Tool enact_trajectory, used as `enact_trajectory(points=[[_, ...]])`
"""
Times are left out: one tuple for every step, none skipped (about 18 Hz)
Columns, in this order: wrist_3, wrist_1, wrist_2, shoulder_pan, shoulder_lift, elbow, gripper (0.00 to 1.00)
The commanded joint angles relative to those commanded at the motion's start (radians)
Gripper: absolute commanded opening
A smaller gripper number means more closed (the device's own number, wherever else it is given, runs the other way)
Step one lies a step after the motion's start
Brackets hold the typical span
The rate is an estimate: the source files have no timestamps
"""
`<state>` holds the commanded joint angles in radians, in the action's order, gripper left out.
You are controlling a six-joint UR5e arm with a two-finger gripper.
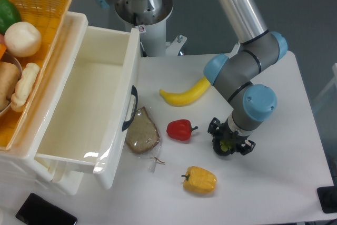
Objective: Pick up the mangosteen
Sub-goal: 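Close the gripper around the mangosteen, then lift the grasped mangosteen up off the table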
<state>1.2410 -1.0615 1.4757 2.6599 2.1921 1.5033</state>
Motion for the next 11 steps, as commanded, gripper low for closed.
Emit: enact_trajectory(points=[[-0.002, 0.000, 0.000, 0.000, -0.003, -0.008, 0.35], [-0.003, 0.000, 0.000, 0.002, -0.011, -0.018, 0.32], [-0.002, -0.002, 0.002, 0.008, -0.020, -0.034, 0.27], [0.003, -0.003, 0.002, 0.018, -0.026, -0.047, 0.24], [0.008, -0.003, 0.000, 0.031, -0.031, -0.057, 0.24], [0.011, -0.003, -0.002, 0.035, -0.032, -0.063, 0.24], [0.012, -0.003, -0.003, 0.035, -0.031, -0.072, 0.24], [0.012, -0.005, -0.002, 0.035, -0.032, -0.077, 0.24], [0.014, -0.003, 0.000, 0.035, -0.032, -0.080, 0.19], [0.020, -0.003, 0.002, 0.035, -0.032, -0.090, 0.16], [0.035, -0.005, 0.002, 0.043, -0.034, -0.104, 0.16]])
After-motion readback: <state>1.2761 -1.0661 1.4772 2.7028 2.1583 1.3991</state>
